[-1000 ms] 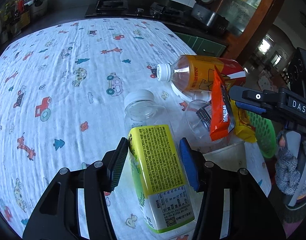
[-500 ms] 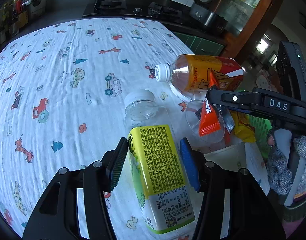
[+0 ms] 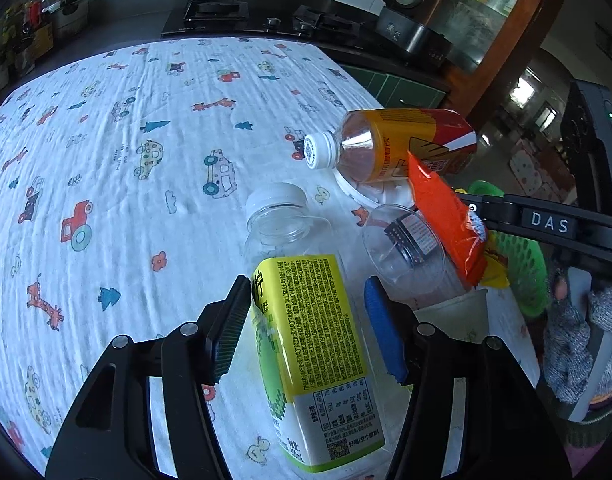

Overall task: Collect trash
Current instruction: 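Drop the red snack bag into the green basket with the right tool while the left lifts the juice box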

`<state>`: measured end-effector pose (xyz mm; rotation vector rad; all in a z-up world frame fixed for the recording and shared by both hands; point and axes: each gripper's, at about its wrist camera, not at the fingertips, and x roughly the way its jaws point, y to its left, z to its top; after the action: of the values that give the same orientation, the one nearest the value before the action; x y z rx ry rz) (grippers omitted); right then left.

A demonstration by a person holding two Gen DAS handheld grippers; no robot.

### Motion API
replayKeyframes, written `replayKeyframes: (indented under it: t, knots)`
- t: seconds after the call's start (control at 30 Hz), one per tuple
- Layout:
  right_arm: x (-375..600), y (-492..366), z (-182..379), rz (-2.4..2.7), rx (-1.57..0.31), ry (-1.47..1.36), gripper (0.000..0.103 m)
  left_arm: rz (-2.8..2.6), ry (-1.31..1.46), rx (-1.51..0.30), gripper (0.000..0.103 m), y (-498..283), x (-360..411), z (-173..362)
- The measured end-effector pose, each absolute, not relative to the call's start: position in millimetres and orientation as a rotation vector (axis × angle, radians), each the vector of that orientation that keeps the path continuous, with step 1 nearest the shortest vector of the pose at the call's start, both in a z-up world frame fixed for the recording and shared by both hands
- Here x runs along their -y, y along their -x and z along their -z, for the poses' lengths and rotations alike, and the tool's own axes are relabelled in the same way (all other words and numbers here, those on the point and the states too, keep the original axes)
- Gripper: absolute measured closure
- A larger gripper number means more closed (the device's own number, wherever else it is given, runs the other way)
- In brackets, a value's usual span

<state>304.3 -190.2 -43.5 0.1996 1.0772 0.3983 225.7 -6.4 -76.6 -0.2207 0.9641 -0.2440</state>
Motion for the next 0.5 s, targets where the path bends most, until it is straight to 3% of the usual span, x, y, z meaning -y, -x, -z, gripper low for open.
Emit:
replayKeyframes:
  t: [0.17, 0.5]
  knots:
    - [195.6, -289.2, 29.2, -0.428, -1.011, -0.209, 0.099, 0.243, 0.223, -0.962, 0.047, -226.7, 6.3, 78.0]
    - [228.0, -258.9, -8.9, -0.477, -0.891, -0.283, 0.100, 0.249, 0.224, -0.923, 0.053, -208.7, 1.4, 63.1]
